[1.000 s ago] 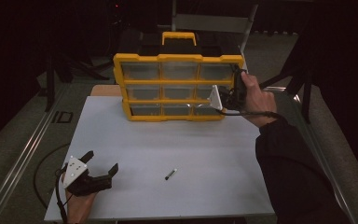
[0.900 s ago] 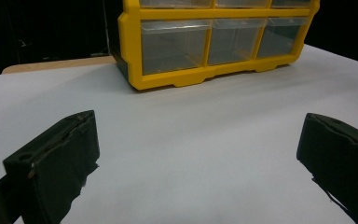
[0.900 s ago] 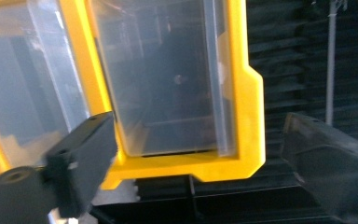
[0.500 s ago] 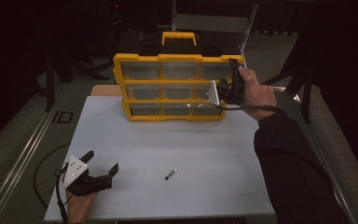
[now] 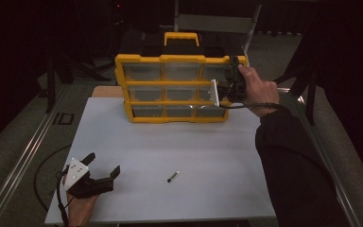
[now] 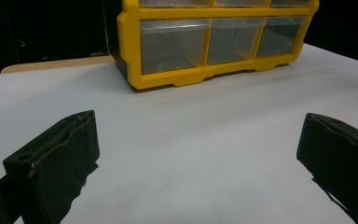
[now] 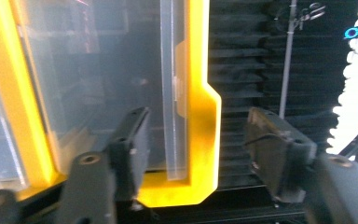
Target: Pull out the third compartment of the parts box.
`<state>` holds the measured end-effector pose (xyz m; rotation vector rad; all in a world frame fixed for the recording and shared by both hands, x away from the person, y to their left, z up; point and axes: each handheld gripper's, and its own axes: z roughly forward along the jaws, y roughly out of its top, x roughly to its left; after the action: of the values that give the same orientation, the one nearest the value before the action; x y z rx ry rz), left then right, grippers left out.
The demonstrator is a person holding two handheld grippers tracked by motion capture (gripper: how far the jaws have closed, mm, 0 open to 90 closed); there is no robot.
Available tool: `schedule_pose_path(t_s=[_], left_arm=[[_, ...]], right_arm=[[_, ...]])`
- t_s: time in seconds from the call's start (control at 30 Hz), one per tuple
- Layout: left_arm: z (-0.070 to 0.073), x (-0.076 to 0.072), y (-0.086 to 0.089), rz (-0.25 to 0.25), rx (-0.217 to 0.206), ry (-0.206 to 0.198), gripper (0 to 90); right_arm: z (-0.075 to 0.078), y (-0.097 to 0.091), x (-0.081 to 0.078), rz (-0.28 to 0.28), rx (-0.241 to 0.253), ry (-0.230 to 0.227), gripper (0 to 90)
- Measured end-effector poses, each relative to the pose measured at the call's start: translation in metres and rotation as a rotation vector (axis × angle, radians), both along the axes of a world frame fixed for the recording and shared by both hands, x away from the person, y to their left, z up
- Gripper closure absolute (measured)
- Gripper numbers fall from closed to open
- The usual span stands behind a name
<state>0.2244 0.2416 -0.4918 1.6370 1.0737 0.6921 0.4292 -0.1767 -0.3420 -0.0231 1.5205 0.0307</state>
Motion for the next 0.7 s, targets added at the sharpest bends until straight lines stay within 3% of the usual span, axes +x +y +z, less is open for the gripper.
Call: schedule_pose_path(t_s=[0.37, 0.7], left_arm=[[0.0, 0.0, 0.0, 0.0, 0.001, 0.0, 0.0], [0.0, 0.0, 0.0, 0.0, -0.001, -0.001, 0.0]], right_arm=[[-0.003, -0.003, 0.007, -0.032, -0.012, -0.029, 51.3], [-0.007, -0.004, 0.01, -0.036, -0.025, -0.053, 50.4]])
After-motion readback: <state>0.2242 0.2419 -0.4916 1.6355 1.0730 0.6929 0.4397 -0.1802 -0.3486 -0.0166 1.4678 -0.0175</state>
